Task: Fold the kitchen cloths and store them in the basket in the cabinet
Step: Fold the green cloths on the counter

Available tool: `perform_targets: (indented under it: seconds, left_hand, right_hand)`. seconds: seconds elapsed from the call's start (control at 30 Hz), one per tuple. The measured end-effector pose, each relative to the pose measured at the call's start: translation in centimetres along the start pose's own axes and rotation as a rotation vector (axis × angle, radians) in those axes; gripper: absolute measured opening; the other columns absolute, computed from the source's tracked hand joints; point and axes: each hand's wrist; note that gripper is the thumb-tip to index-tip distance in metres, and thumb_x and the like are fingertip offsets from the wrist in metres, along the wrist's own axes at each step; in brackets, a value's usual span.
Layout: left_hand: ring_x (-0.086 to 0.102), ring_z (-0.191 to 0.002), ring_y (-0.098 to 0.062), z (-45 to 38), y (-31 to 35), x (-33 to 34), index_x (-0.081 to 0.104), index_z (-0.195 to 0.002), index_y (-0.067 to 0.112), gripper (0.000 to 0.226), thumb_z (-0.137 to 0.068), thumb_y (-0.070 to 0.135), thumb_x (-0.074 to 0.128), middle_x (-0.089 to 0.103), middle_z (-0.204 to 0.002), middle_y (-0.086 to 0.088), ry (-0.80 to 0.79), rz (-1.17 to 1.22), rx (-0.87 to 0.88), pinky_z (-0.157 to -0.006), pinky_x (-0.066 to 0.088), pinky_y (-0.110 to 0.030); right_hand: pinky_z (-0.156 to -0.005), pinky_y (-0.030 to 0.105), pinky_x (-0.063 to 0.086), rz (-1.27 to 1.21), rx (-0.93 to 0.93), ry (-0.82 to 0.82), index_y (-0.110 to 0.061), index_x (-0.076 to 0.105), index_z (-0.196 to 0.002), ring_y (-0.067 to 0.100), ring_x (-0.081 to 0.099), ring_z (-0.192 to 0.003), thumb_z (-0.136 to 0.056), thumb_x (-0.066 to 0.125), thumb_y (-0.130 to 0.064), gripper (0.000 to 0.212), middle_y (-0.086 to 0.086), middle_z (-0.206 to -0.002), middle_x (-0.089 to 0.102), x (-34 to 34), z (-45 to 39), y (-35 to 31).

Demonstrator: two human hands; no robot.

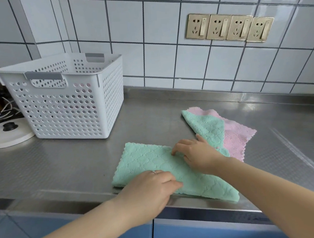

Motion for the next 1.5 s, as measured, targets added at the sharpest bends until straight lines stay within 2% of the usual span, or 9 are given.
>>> perform_targets:
  seconds: [0.23,0.47,0.8,0.9,1.07,1.17,1.23,1.3,1.5]
  left_hand:
    - [0.058,-0.073,-0.006,3.2,-2.4,-1.2,0.069,-0.107,0.033,0.046,-0.077,0.015,0.039,0.062,-0.087,0.016,0.027,-0.122,-0.003,-0.081,0.045,-0.018]
    - [0.056,-0.097,-0.011,6.6,-5.3,-1.8,0.062,-0.115,0.027,0.044,-0.081,0.010,0.040,0.061,-0.106,0.007,0.004,-0.126,0.007,-0.099,0.036,-0.031]
    - [0.034,-0.138,-0.022,7.2,-3.9,0.0,0.043,-0.138,0.020,0.056,-0.082,0.014,0.046,0.041,-0.146,-0.007,-0.063,-0.261,0.184,-0.114,0.026,-0.043]
    - [0.038,-0.135,-0.021,6.7,-3.2,0.6,0.038,-0.140,0.020,0.058,-0.083,0.014,0.047,0.042,-0.146,-0.006,-0.053,-0.272,0.214,-0.113,0.030,-0.039]
    - [0.042,-0.132,-0.013,7.0,-3.2,0.5,0.040,-0.139,0.024,0.059,-0.081,0.012,0.048,0.044,-0.145,0.002,0.027,-0.071,0.194,-0.113,0.028,-0.027]
    - [0.056,-0.115,-0.004,7.1,-2.0,-0.6,0.026,-0.137,0.054,0.065,-0.082,0.034,0.053,0.052,-0.133,0.025,0.124,0.491,-0.191,-0.101,0.041,-0.023]
    - [0.063,-0.089,-0.024,5.9,-1.9,-1.0,0.029,-0.130,0.062,0.055,-0.082,0.046,0.050,0.066,-0.109,0.011,0.324,0.704,-0.386,-0.088,0.049,-0.036]
    - [0.062,-0.089,-0.039,4.2,-2.4,-1.3,0.032,-0.131,0.056,0.054,-0.085,0.040,0.056,0.068,-0.098,-0.012,0.429,0.836,-0.510,-0.086,0.050,-0.051]
    - [0.068,-0.096,-0.014,0.6,-4.5,-1.4,-0.005,-0.148,0.039,0.085,-0.093,0.014,0.055,0.071,-0.103,0.009,0.301,0.909,-0.801,-0.098,0.047,-0.039]
  right_hand:
    - [-0.114,0.046,0.016,0.140,-0.143,0.044,-0.036,0.052,-0.129,0.018,0.046,-0.117,-0.094,0.040,-0.011,0.046,-0.007,-0.120,0.054,0.0,1.6,0.9]
    - [-0.071,0.033,0.052,0.101,-0.361,0.249,-0.024,0.073,-0.099,0.022,0.059,-0.068,-0.070,0.058,-0.009,0.036,-0.004,-0.081,0.064,1.7,5.7,0.9]
    - [-0.108,0.041,0.035,0.036,-0.432,0.157,-0.022,0.046,-0.138,0.019,0.038,-0.136,-0.078,0.049,-0.023,0.060,0.003,-0.148,0.039,2.9,10.8,0.5]
    - [-0.107,0.044,0.038,0.172,-0.483,0.162,-0.024,0.036,-0.144,0.018,0.035,-0.138,-0.083,0.056,-0.030,0.064,0.002,-0.151,0.033,4.0,10.9,0.0]
    - [-0.102,0.034,0.043,0.024,-0.600,0.377,-0.023,0.054,-0.132,0.017,0.056,-0.120,-0.099,0.042,-0.032,0.037,0.003,-0.136,0.055,4.5,10.3,-1.3]
    - [-0.072,0.010,0.046,-0.459,-0.338,0.366,-0.044,0.061,-0.110,-0.003,0.061,-0.074,-0.090,0.045,-0.031,0.029,-0.012,-0.087,0.070,3.0,10.7,-3.0]
    - [-0.049,0.012,0.028,-0.663,-0.065,0.416,-0.045,0.058,-0.070,0.004,0.033,-0.043,-0.091,0.046,-0.041,0.024,-0.009,-0.046,0.043,2.3,9.8,-3.6]
    - [-0.050,0.022,0.022,-0.833,0.157,0.438,-0.024,0.037,-0.058,0.007,0.022,-0.048,-0.091,0.053,-0.039,0.039,-0.009,-0.046,0.027,1.8,8.0,-4.0]
    - [-0.060,0.021,0.044,-0.883,0.418,0.312,-0.017,0.054,-0.101,0.017,0.058,-0.079,-0.090,0.060,-0.028,0.017,0.009,-0.094,0.063,-0.1,3.5,-3.7]
Point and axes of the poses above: each hand's wrist, its own z-axis away from the middle knuckle, its own x-axis out of the palm, y = z × x
